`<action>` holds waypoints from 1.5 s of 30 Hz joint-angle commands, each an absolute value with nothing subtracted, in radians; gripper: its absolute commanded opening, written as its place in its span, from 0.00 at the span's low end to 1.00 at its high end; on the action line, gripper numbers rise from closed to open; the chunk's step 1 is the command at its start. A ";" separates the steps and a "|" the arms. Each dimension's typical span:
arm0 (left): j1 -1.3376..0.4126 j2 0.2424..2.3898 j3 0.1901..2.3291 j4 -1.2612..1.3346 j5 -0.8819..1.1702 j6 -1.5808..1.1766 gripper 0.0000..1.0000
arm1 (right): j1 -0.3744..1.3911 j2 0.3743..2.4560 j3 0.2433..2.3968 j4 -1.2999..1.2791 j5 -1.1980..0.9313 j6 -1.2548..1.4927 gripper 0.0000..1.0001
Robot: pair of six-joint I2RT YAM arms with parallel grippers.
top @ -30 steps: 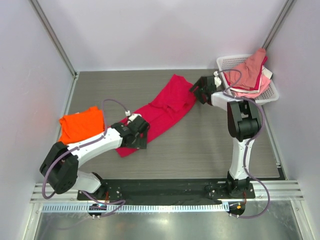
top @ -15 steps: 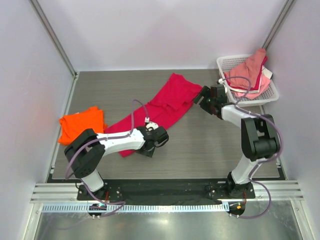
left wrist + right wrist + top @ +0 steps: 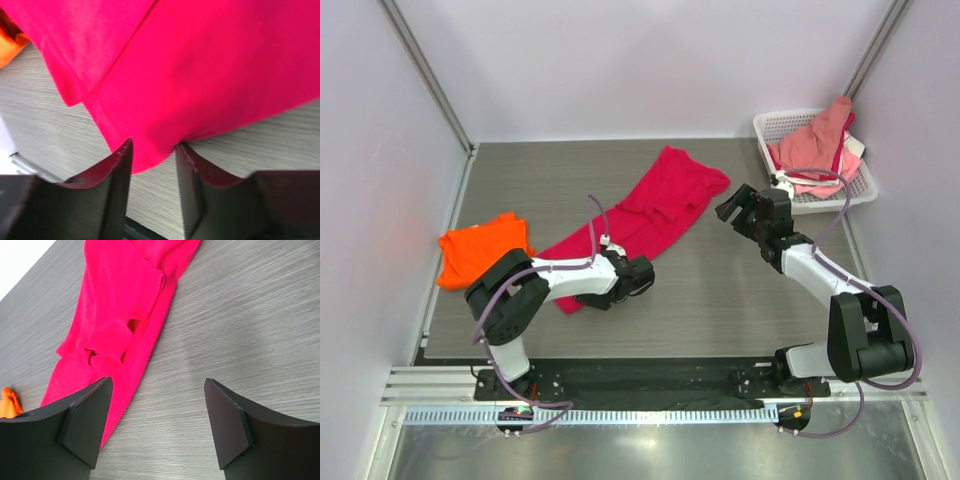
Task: Fold and stack the t-shirts
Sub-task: Fold the tshirt
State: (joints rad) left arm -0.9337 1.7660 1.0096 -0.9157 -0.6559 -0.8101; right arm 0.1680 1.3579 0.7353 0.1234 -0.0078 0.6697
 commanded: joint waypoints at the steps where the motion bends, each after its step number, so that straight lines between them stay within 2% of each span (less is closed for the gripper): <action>1: -0.914 1.841 1.000 -0.925 -0.626 -0.868 0.40 | 0.164 1.339 0.721 0.196 0.032 0.647 0.80; 4: -0.914 1.847 0.999 -0.898 -0.557 -0.847 0.17 | 0.164 1.358 0.709 0.207 0.031 0.653 0.79; 5: -0.919 1.844 0.999 -0.888 -0.539 -0.842 0.00 | 0.164 1.362 0.709 0.207 0.029 0.653 0.79; 11: -1.001 1.813 1.052 -0.784 -0.335 -0.808 0.00 | 0.155 1.313 0.718 0.098 0.060 0.647 0.79; 18: -1.164 1.930 1.395 -0.663 -0.163 -0.845 0.00 | 0.129 1.138 0.721 -0.219 0.159 0.609 0.79; 21: -1.219 2.014 1.523 -0.630 -0.082 -0.865 0.11 | 0.114 1.057 0.700 -0.327 0.192 0.611 0.79; 22: -1.244 2.022 1.579 -0.629 -0.077 -0.865 0.31 | 0.110 1.039 0.686 -0.371 0.195 0.614 0.79; 23: -1.253 2.023 1.597 -0.633 -0.083 -0.867 0.47 | 0.112 1.023 0.678 -0.394 0.195 0.618 0.79; 24: -1.261 2.001 1.597 -0.646 -0.103 -0.870 0.57 | 0.112 0.985 0.670 -0.412 0.164 0.623 0.79; 25: -1.264 1.981 1.563 -0.649 -0.112 -0.873 0.72 | 0.112 0.970 0.649 -0.440 0.143 0.624 0.79; 26: -1.264 1.948 1.536 -0.650 -0.123 -0.877 0.76 | 0.110 0.948 0.635 -0.452 0.118 0.626 0.78; 28: -1.262 1.835 1.459 -0.641 -0.162 -0.885 0.78 | 0.110 0.896 0.589 -0.480 0.019 0.627 0.77; 32: -1.232 1.634 1.207 -0.611 -0.163 -0.911 0.78 | 0.133 0.833 0.511 -0.483 -0.172 0.658 0.65; 33: -1.224 1.593 1.169 -0.609 -0.164 -0.922 0.78 | 0.158 0.833 0.496 -0.483 -0.201 0.667 0.60; 37: -1.169 1.404 0.996 -0.580 -0.158 -0.953 0.75 | 0.288 0.854 0.488 -0.505 -0.230 0.724 0.58; 45: -1.077 1.259 0.753 -0.448 -0.026 -0.985 0.70 | 0.505 0.874 0.454 -0.515 -0.197 0.837 0.59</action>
State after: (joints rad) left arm -1.0969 1.2926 0.7929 -0.5446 -0.1005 -0.9615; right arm 0.4660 0.8818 0.4702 -0.5026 -0.1963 0.7757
